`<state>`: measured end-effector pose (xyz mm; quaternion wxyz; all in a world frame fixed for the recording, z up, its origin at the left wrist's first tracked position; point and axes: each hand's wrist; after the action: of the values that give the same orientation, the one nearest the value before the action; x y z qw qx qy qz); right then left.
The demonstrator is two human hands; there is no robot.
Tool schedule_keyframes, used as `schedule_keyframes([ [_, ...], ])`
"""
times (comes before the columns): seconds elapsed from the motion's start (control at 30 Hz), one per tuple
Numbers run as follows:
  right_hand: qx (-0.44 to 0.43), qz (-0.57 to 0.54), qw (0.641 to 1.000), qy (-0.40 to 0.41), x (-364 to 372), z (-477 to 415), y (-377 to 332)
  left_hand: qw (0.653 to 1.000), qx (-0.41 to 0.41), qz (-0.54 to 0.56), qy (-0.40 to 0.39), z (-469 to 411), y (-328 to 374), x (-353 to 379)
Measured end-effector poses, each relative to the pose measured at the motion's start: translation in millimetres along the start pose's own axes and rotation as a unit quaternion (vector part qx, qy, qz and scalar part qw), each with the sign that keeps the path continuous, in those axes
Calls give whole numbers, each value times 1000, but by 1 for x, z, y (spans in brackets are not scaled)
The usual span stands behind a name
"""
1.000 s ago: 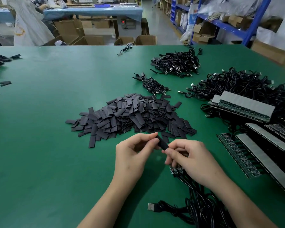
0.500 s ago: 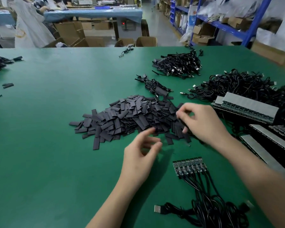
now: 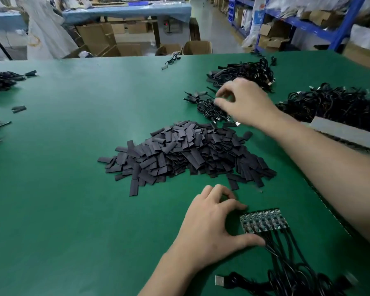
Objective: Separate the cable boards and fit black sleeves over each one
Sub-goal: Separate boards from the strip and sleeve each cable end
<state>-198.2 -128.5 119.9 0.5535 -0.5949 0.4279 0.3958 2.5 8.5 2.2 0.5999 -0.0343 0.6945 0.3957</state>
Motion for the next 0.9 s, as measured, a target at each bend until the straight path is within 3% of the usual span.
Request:
schedule_keyframes([
  [0.23,6,-133,989,-71,40,156,25,1000,4,10,-12,-3,3,-1],
  [0.43,8,-241,947,-210,56,198,30,975,-20,220,-13,3,6,-9],
  [0.6,4,-324,927,-189,68,199,26,917,-1,400,4,8,3,-16],
  [0.77,0,-358,924,-134,81,207,25,933,-44,356,39,4,3,-10],
  [0.9,-16,-388,911,-137,84,207,26,910,-22,413,25,4,-1,-10],
])
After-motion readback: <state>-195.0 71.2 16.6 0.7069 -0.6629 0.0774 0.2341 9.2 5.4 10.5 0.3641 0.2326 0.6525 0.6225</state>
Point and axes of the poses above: each hand's wrist, its own z-axis away from the middle knuckle, its own x-axis out of the palm, y = z × x, and after that the axes turned 15 degrees about -y, right-handed
